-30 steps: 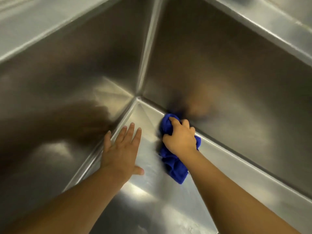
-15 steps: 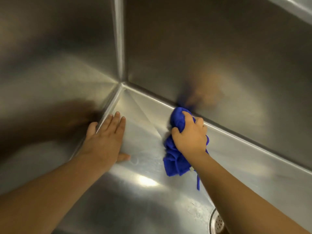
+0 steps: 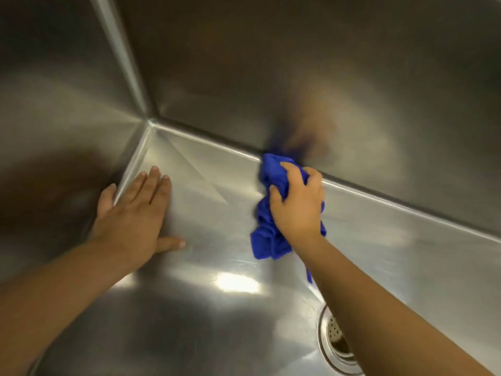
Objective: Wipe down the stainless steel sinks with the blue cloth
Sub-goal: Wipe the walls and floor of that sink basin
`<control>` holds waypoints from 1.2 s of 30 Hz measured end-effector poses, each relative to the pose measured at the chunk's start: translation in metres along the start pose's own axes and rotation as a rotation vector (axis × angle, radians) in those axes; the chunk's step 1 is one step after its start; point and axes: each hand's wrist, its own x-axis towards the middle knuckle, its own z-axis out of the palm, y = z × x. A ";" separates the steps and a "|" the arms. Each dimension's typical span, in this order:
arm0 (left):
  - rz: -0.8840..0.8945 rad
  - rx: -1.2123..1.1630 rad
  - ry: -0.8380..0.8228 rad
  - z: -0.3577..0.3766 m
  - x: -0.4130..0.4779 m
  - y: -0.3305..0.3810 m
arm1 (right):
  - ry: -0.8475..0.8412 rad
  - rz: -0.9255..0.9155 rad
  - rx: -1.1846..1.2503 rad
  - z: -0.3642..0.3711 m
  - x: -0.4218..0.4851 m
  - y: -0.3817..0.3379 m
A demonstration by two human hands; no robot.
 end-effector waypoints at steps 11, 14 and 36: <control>0.083 0.012 -0.001 -0.010 0.009 0.053 | -0.155 -0.163 -0.162 0.021 -0.014 -0.034; 0.131 0.012 -0.003 -0.007 0.005 0.067 | -0.108 -0.228 -0.105 0.006 -0.007 0.010; 0.374 0.080 0.044 -0.004 0.009 0.150 | 0.030 0.112 -0.134 -0.073 -0.003 0.170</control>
